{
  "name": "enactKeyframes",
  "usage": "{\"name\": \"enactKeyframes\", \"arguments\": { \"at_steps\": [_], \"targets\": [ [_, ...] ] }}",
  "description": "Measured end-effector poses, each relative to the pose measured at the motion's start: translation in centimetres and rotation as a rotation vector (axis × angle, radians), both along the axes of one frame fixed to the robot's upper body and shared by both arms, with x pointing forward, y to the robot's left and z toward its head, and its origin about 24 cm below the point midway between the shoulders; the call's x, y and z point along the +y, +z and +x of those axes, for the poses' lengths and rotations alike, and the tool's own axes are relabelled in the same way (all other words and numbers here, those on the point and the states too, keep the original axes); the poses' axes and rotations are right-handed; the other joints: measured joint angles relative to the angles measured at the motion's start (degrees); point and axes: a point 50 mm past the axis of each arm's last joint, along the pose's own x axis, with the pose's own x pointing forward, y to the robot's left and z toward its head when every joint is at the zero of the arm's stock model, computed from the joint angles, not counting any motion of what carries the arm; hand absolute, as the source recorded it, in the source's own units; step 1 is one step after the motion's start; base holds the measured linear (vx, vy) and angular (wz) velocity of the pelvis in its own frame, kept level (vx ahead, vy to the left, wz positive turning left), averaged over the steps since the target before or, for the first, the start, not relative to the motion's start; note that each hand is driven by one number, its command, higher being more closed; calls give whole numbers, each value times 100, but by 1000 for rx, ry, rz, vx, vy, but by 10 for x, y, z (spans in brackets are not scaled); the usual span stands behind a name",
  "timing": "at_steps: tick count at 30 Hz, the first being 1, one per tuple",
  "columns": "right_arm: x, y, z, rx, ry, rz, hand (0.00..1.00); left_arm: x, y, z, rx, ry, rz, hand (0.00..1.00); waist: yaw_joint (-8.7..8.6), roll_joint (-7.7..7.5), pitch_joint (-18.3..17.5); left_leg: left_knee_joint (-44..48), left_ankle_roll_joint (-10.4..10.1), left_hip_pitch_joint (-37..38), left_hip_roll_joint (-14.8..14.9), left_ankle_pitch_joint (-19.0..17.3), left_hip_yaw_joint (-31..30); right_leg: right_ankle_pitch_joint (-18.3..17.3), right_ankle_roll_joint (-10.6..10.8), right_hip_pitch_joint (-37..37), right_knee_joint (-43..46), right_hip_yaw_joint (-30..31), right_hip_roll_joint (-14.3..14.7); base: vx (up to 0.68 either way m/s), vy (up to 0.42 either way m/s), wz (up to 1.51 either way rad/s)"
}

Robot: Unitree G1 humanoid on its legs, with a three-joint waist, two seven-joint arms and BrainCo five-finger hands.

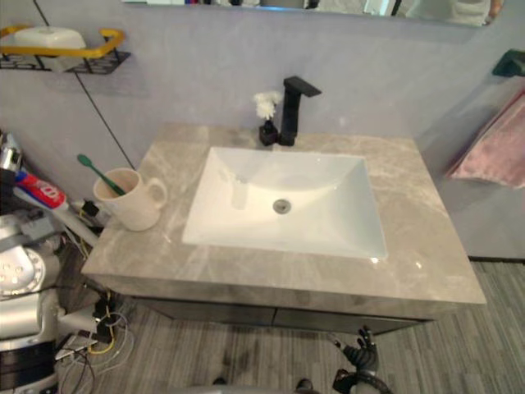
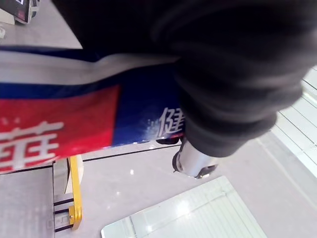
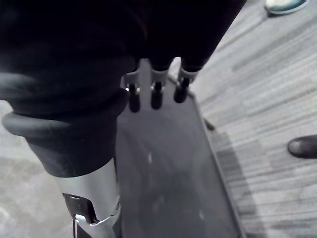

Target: Organize washtable

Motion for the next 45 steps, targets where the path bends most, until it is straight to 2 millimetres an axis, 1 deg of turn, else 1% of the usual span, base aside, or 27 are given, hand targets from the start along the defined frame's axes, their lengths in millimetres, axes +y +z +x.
{"name": "enactKeyframes", "arguments": {
  "at_steps": [7,9,10,11,13,15,17,19,21,22,25,28,32,36,42,45],
  "targets": [
    [5,-1,-1,7,26,8,0,-12,19,6,-86,-25,27,100,-10,-23,-35,7,-6,-13,1,6,54,1,1,-61,2,20,-4,-25,-4,-4],
    [7,-2,-2,13,33,13,0,-24,27,9,-122,-69,47,100,-16,-21,-74,7,-6,-24,-1,6,53,1,1,-71,1,19,-5,0,0,0],
    [7,-2,-3,15,33,13,0,-27,29,9,-134,-83,51,100,-29,-19,-92,6,-6,-28,-1,6,53,1,1,-74,1,19,-5,0,0,0],
    [7,-3,-5,20,32,12,0,-35,34,11,-154,-115,66,100,-59,-13,-142,5,-6,-34,-1,6,49,1,1,-78,1,14,-5,0,0,0],
    [8,-2,-3,16,36,12,0,-39,40,10,-174,-128,89,100,-133,-9,-165,5,-6,-34,0,6,50,1,1,-78,-1,15,-4,0,0,0],
    [8,-3,-4,17,37,12,0,-48,50,13,-206,-163,126,100,-152,-8,-171,9,-6,-34,1,6,56,1,2,-80,-1,19,-4,0,0,0],
    [8,-3,-4,19,40,12,0,-54,56,15,-230,-181,134,100,-165,-9,-171,12,-6,-34,1,6,64,2,2,-80,-1,22,-4,0,0,0],
    [12,-3,-2,22,71,8,0,-57,61,17,-251,-192,141,100,-237,-7,-186,14,-6,-40,2,6,69,2,3,-84,-14,33,-4,-35,-1,-1],
    [16,-5,-3,36,94,7,0,-60,59,19,-240,-201,147,100,-275,-11,-255,11,-9,-89,1,4,112,34,54,-124,-86,64,-4,-19,-5,-9],
    [18,-7,-4,46,101,13,0,-62,55,24,-215,-211,147,100,-268,-2,-272,12,-8,-102,1,4,134,42,65,-150,-93,96,-3,-7,-6,-11],
    [22,-9,-5,54,120,23,0,-63,45,36,-148,-218,138,100,-289,2,-278,12,-9,-108,-2,4,169,81,82,-150,-150,144,0,-4,-1,-7],
    [23,-9,-5,56,119,24,0,-63,43,43,-121,-218,134,100,-296,-1,-280,23,-9,-158,-5,5,189,111,74,-168,-170,167,-3,4,0,-5],
    [23,-9,-5,56,118,24,0,-63,42,44,-116,-214,134,100,-286,-3,-281,24,-9,-160,-2,5,195,114,71,-175,-169,174,-3,0,0,0],
    [23,-9,-5,57,118,24,0,-60,38,48,-81,-191,139,100,-281,-11,-285,24,-9,-160,1,5,205,118,66,-182,-169,184,-2,-27,-5,-2],
    [23,-9,-5,58,118,25,0,-57,35,47,-68,-167,146,100,-275,-50,-299,23,-9,-160,2,4,235,125,66,-195,-169,218,-1,-13,-2,-2],
    [23,-10,-6,62,118,27,0,-54,29,47,-44,-157,142,100,-271,-68,-310,20,-10,-160,2,4,235,125,66,-195,-170,218,-1,0,0,0]
  ]
}}
